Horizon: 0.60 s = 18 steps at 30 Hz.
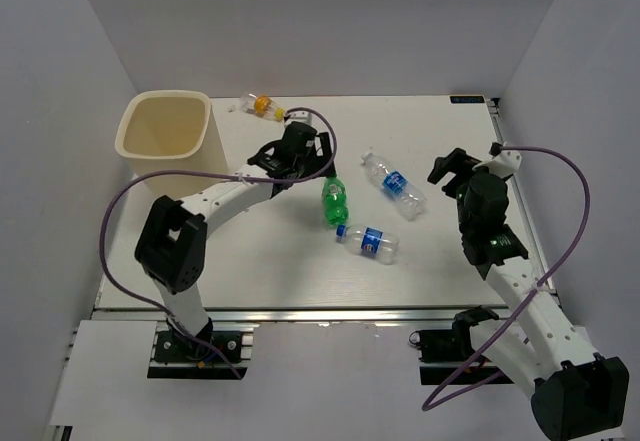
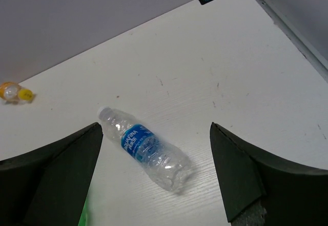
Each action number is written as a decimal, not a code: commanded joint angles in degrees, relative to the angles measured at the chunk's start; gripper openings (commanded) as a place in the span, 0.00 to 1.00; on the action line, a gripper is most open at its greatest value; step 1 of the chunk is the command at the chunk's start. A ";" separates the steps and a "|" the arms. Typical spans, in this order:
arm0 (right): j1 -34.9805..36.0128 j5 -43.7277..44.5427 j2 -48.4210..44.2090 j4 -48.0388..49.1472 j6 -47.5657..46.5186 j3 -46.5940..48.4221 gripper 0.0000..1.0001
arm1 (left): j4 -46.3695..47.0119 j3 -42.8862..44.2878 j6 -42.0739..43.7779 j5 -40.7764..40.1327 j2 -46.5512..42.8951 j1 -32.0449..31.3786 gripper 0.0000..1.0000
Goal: Put the plastic bottles in the bin
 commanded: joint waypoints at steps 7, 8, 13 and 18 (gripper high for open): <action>0.05 7.50 0.56 -0.44 -0.32 -0.85 0.89 | -8.35 11.66 -1.94 2.04 15.53 -5.16 0.98; -0.03 8.20 0.29 -0.26 -0.24 -1.29 0.89 | -9.40 11.93 -2.03 1.33 16.33 -5.34 0.98; 0.05 7.07 -2.61 3.60 -0.94 -4.45 0.89 | -9.85 12.81 -2.64 -0.86 19.85 -5.43 0.98; -0.04 5.22 -3.75 5.54 -2.34 -5.77 0.89 | -10.38 15.35 -2.82 -3.85 20.91 -5.52 0.67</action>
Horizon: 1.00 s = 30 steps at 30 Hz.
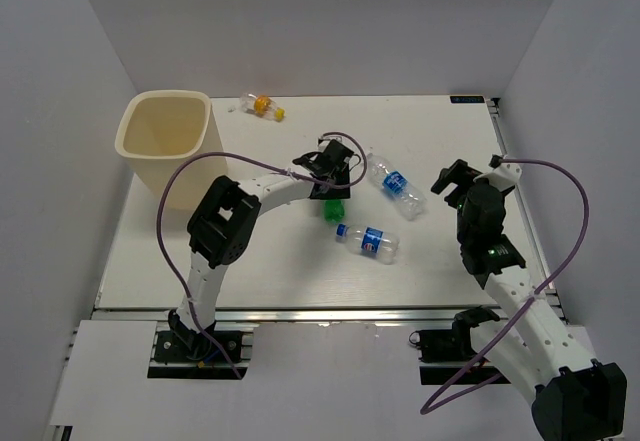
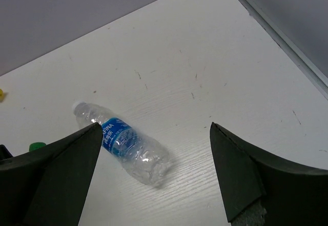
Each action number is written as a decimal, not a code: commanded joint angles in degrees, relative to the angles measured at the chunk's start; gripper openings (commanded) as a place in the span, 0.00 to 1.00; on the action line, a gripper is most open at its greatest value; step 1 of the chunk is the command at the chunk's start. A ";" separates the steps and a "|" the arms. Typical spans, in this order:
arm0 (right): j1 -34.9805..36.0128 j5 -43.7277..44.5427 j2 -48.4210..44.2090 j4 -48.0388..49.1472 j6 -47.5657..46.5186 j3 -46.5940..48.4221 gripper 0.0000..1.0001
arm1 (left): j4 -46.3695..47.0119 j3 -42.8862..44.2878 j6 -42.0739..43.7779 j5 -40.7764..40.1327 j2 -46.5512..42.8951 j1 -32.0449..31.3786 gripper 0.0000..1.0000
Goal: Put the plastic bottles in the bin
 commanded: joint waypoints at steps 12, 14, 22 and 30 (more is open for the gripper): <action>0.05 -35.31 4.35 8.82 -12.25 1.55 0.89 | -7.15 18.50 7.22 -20.88 -7.55 1.64 0.34; 0.05 -42.40 6.63 8.12 -13.57 3.22 0.89 | -8.03 21.32 9.24 -23.80 -9.40 3.38 0.33; 0.23 -55.37 9.19 8.39 -18.85 4.28 0.89 | -4.95 16.52 11.72 -33.64 -26.96 16.20 0.34; 4.78 -61.09 16.92 -3.64 -33.06 9.81 0.89 | -6.62 9.74 6.36 -33.57 -33.67 33.44 0.47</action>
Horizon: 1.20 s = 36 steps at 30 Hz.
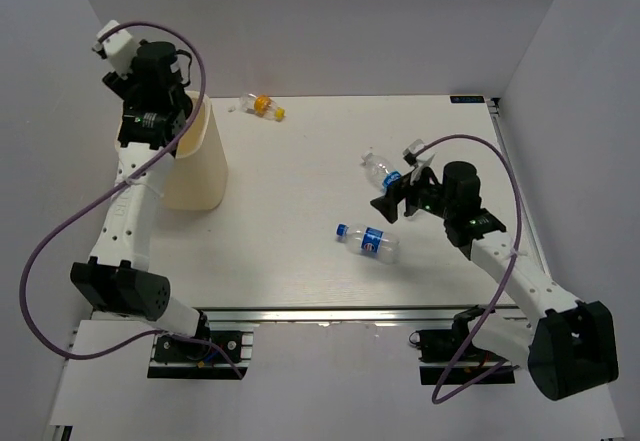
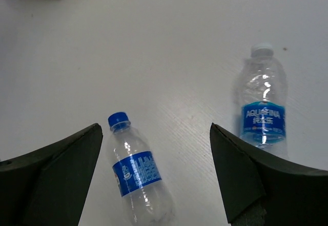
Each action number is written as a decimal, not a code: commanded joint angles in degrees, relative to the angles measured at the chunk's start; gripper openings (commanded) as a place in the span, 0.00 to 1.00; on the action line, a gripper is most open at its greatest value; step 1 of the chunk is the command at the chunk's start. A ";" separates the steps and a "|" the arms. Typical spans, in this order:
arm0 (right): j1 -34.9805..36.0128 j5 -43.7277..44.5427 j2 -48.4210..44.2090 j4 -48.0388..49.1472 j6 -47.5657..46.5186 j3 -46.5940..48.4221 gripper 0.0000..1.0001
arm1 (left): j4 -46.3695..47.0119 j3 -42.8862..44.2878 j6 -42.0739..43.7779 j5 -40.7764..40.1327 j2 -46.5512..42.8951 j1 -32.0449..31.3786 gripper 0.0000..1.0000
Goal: Put the plastic bottles in the bin
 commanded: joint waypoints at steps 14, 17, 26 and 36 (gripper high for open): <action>12.32 4.26 16.84 -24.96 -16.35 10.38 0.89 | -5.89 8.83 1.93 13.98 5.55 5.31 0.98; 13.81 7.43 18.78 -25.32 -14.77 10.21 0.89 | -2.29 7.26 2.29 20.14 3.01 4.62 0.98; 16.19 11.83 21.68 -24.79 -11.60 9.32 0.80 | 4.12 0.17 7.65 24.78 1.60 -10.93 0.98; 16.46 15.78 25.12 -20.40 -10.72 9.50 0.63 | 12.57 -11.55 2.29 36.12 -0.52 -13.67 0.98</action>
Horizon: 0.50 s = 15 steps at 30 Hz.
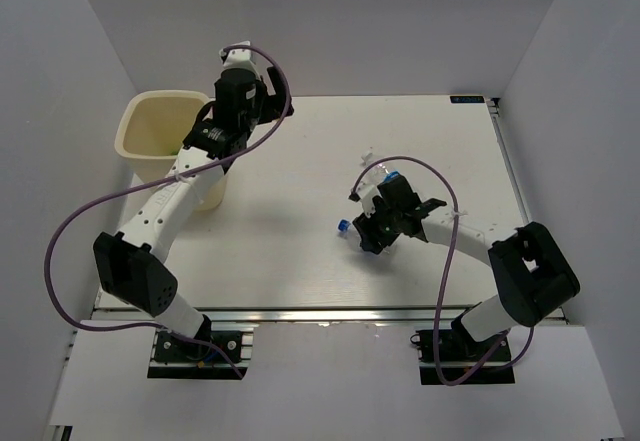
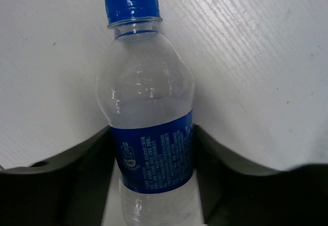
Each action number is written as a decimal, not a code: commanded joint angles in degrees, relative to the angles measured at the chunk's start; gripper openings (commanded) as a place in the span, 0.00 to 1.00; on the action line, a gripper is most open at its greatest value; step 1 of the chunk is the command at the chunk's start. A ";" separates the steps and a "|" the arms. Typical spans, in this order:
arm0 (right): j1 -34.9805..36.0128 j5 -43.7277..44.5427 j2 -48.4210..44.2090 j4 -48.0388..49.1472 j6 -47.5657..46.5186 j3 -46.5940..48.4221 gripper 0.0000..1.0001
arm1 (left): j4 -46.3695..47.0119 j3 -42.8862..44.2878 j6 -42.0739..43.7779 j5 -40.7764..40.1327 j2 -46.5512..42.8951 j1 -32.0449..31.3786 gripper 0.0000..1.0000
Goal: Put the plastic bottles in the bin
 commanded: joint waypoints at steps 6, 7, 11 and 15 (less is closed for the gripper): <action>0.39 1.70 -5.29 16.45 3.51 2.67 0.25 | 6.29 -6.15 -5.20 15.17 -0.44 0.21 0.98; 0.39 -2.32 -5.73 19.55 4.83 2.58 0.25 | 7.60 -7.73 -6.77 18.31 -0.18 0.03 0.98; 0.39 -10.09 -4.50 32.65 14.31 3.89 0.28 | 9.28 -8.89 -8.72 22.90 2.28 -0.93 0.98; 0.39 -9.74 -2.13 41.37 21.70 6.70 0.24 | 10.33 -10.55 -9.86 24.49 2.46 -1.72 0.98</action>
